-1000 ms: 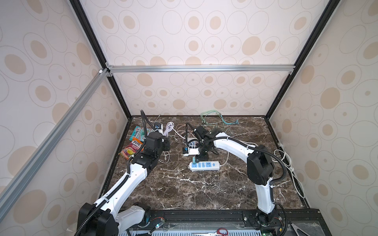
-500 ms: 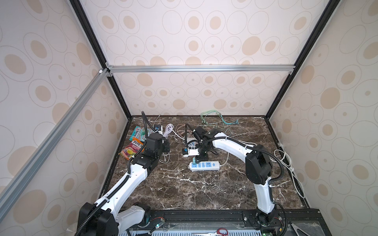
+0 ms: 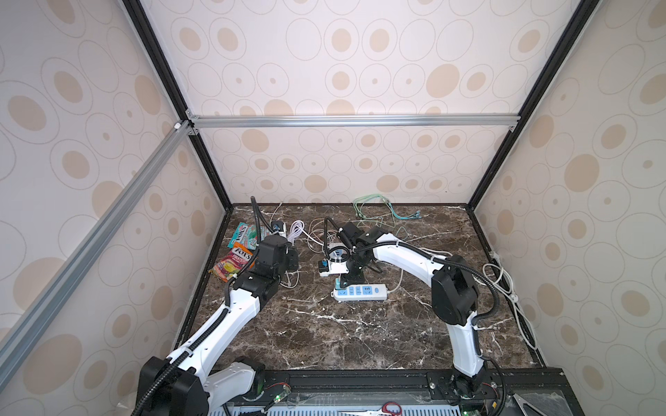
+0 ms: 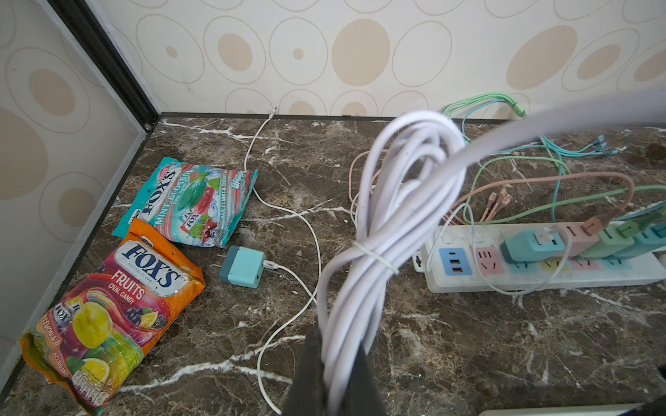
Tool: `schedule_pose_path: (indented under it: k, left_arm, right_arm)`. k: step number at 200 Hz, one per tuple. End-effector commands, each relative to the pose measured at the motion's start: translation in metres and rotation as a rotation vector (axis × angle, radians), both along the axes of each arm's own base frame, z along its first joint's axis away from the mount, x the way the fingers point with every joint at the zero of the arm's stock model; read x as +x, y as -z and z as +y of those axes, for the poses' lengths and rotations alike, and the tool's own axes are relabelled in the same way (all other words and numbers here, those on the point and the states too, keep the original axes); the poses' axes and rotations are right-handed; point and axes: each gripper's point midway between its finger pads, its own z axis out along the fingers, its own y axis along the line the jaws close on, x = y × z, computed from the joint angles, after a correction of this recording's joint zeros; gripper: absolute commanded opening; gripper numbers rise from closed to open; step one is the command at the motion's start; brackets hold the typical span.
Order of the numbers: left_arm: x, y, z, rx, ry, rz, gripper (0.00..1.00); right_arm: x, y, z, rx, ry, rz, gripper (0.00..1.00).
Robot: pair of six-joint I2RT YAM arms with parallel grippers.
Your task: Insert the plug
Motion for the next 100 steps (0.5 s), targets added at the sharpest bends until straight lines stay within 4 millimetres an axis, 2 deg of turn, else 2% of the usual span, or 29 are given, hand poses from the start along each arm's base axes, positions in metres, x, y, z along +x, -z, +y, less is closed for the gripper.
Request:
schedule_pose_path:
  k: [1,41,100]
  left_arm:
    - [0.000,-0.013,0.006,-0.009,-0.034,-0.030,0.00]
    - [0.000,-0.009,0.007,-0.005,-0.041,-0.017,0.00]
    - [0.004,-0.004,0.005,0.004,-0.038,0.005,0.00]
  right_arm:
    - [-0.006,-0.007,0.007,0.024,-0.031,-0.005,0.00]
    - [-0.004,0.006,0.005,-0.013,-0.034,-0.014,0.00]
    - [-0.005,0.016,0.004,-0.045,-0.047,-0.006,0.00]
